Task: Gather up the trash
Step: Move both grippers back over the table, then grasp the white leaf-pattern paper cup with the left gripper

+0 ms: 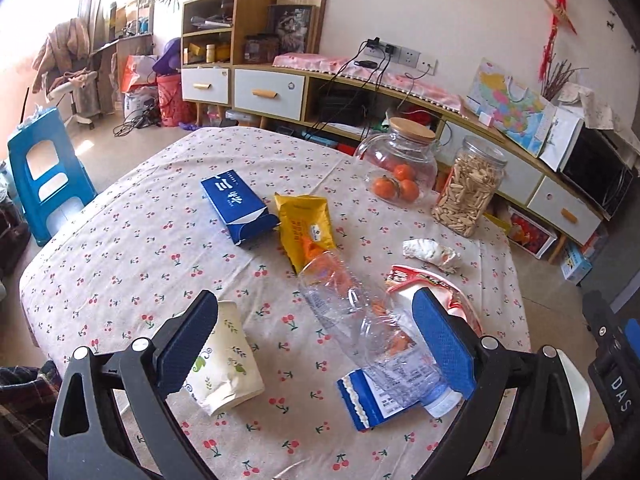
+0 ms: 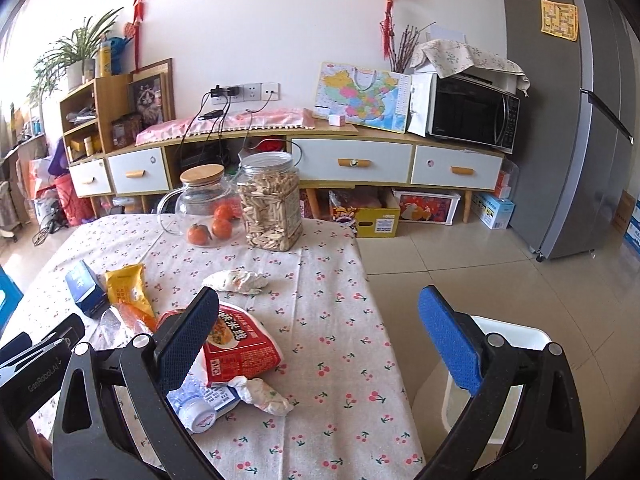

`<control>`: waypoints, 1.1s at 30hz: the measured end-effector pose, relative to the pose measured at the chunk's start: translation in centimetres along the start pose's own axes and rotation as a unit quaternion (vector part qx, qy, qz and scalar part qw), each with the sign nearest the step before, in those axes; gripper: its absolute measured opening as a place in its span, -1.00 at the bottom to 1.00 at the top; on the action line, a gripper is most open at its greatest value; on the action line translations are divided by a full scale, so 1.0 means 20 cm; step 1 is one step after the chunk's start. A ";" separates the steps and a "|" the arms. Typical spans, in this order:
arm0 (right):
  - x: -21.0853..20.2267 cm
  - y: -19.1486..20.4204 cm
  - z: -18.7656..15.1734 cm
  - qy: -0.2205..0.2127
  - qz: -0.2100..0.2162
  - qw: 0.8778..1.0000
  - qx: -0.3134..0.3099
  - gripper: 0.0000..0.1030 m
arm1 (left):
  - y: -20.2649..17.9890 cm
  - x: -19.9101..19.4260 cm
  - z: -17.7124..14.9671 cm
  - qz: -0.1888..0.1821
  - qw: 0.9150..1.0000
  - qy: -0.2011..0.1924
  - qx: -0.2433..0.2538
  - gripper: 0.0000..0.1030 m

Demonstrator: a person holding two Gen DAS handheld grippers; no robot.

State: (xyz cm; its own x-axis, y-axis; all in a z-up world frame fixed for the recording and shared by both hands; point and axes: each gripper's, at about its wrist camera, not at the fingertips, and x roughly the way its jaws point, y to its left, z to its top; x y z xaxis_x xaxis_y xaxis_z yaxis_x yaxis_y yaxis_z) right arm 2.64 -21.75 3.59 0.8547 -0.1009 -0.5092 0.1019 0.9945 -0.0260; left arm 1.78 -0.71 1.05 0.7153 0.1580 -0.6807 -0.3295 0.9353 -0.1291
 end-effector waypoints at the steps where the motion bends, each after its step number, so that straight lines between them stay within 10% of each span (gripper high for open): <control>1: 0.00 0.04 0.00 0.000 0.006 1.000 -0.008 0.86 | 0.04 0.01 0.00 0.007 1.000 0.005 -0.007 0.84; 13: 0.10 0.45 -0.03 0.059 0.106 0.984 -0.130 0.86 | 0.44 0.21 -0.11 0.047 0.987 0.109 -0.105 0.84; 24: 0.24 0.60 -0.05 0.117 0.202 0.943 -0.239 0.86 | 0.47 0.37 -0.18 -0.021 0.980 0.162 -0.117 0.83; 27: 0.26 0.62 -0.08 0.131 0.220 0.929 -0.266 0.86 | 0.45 0.40 -0.19 -0.054 0.977 0.181 -0.099 0.29; 33: 0.29 0.67 -0.13 0.157 0.257 0.909 -0.290 0.86 | 0.50 0.29 -0.10 -0.043 0.987 0.138 -0.072 0.21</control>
State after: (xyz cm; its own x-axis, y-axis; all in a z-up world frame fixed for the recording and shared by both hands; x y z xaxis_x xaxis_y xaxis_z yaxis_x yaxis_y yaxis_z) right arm 7.65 -8.83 -1.85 0.5174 0.3041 -0.7999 -0.6320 0.7660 -0.1176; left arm 1.41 8.97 -5.73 0.5551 -0.0302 -0.8312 -0.3744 0.8833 -0.2821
